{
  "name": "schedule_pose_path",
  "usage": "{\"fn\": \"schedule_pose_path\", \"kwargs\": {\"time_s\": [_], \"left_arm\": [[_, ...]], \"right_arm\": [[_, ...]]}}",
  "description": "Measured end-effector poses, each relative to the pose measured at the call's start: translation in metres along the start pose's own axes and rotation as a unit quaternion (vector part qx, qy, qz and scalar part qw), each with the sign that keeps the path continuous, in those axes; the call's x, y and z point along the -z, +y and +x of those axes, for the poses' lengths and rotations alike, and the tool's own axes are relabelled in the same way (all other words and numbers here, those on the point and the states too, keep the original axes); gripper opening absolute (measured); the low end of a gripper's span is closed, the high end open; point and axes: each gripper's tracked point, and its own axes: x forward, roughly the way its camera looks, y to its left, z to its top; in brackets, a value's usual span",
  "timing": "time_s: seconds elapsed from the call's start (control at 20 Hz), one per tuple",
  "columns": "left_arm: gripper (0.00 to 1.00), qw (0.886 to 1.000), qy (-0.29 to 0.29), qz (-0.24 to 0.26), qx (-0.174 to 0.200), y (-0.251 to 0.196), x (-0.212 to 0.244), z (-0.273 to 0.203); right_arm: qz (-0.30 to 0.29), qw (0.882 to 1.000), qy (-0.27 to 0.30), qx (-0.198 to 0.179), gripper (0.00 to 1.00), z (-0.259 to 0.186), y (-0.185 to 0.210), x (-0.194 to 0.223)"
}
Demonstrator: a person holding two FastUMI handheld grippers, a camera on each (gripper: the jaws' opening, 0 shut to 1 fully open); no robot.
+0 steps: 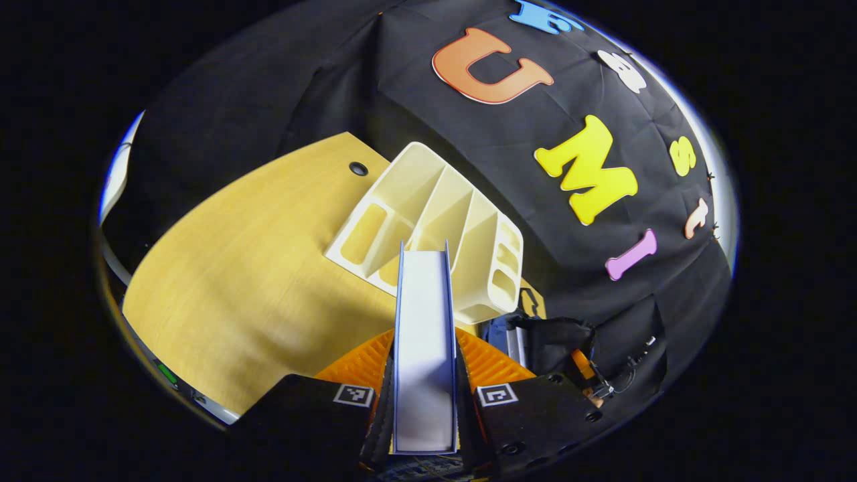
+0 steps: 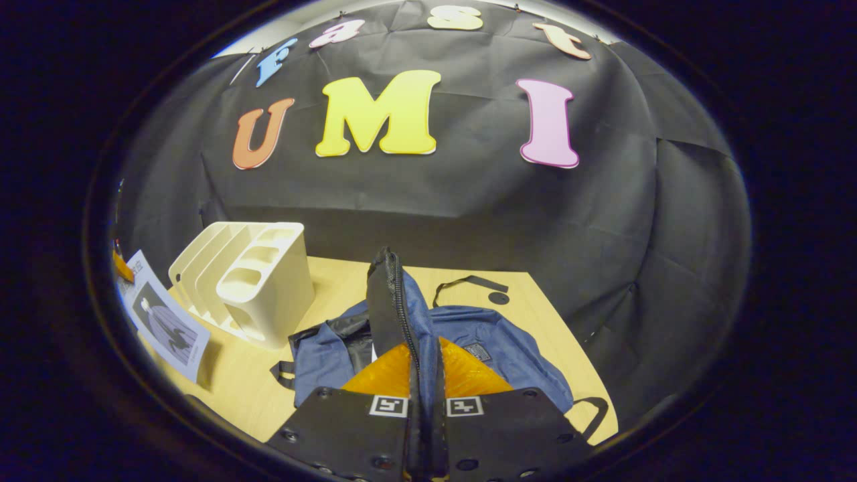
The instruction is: Open the schoolbag, grab two books from the bookshelf and put them into the schoolbag.
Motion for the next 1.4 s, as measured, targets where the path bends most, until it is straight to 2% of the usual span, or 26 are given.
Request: {"fn": "schedule_pose_path", "kwargs": {"time_s": [0.05, 0.2, 0.3, 0.35, 0.45, 0.55, 0.6, 0.65, 0.7, 0.9, 0.95, 1.15, 1.3, 1.4], "left_arm": [[0.39, 1.0, 0.002, -0.021, 0.019, -0.003, 0.006, 0.0], [0.42, 0.996, 0.004, -0.056, 0.062, -0.008, 0.021, 0.007], [0.38, 0.993, 0.006, -0.072, 0.088, -0.016, 0.028, 0.015], [0.42, 0.991, 0.007, -0.078, 0.112, -0.025, 0.032, 0.02], [0.42, 0.982, 0.027, -0.093, 0.163, -0.046, 0.043, 0.029], [0.42, 0.974, 0.046, -0.109, 0.195, -0.061, 0.051, 0.047], [0.42, 0.972, 0.058, -0.11, 0.201, -0.067, 0.058, 0.058], [0.46, 0.97, 0.069, -0.113, 0.205, -0.072, 0.064, 0.068], [0.42, 0.967, 0.075, -0.118, 0.213, -0.078, 0.067, 0.077], [0.42, 0.953, 0.083, -0.156, 0.245, -0.101, 0.074, 0.109], [0.42, 0.953, 0.078, -0.161, 0.243, -0.104, 0.073, 0.117], [0.42, 0.958, 0.026, -0.168, 0.233, -0.12, 0.061, 0.146], [0.42, 0.959, 0.024, -0.171, 0.227, -0.136, 0.07, 0.167], [0.42, 0.954, 0.03, -0.182, 0.234, -0.151, 0.078, 0.177]], "right_arm": [[-0.003, 1.0, 0.001, 0.0, 0.06, -0.002, 0.004, -0.001], [0.004, 1.0, 0.009, -0.027, 0.06, -0.003, 0.02, 0.0], [0.003, 1.0, 0.018, -0.021, 0.06, -0.002, 0.019, 0.002], [0.003, 1.0, 0.019, -0.021, 0.06, -0.003, 0.02, 0.001], [0.011, 0.999, 0.018, -0.024, 0.06, -0.006, 0.023, -0.003], [0.03, 0.999, 0.011, -0.017, 0.06, -0.01, 0.019, -0.011], [0.042, 0.999, 0.007, -0.012, 0.09, -0.012, 0.015, -0.015], [0.056, 0.998, 0.003, -0.008, 0.06, -0.015, 0.011, -0.018], [0.071, 0.997, 0.001, -0.007, 0.06, -0.017, 0.008, -0.02], [0.09, 0.996, -0.003, -0.002, 0.06, -0.021, 0.001, -0.024], [0.085, 0.996, -0.005, -0.004, 0.09, -0.022, 0.002, -0.025], [0.065, 0.998, -0.013, -0.015, 0.06, -0.024, 0.005, -0.03], [0.058, 0.998, -0.02, -0.023, 0.06, -0.025, 0.005, -0.033], [0.059, 0.998, -0.025, -0.028, 0.06, -0.025, 0.005, -0.035]]}}
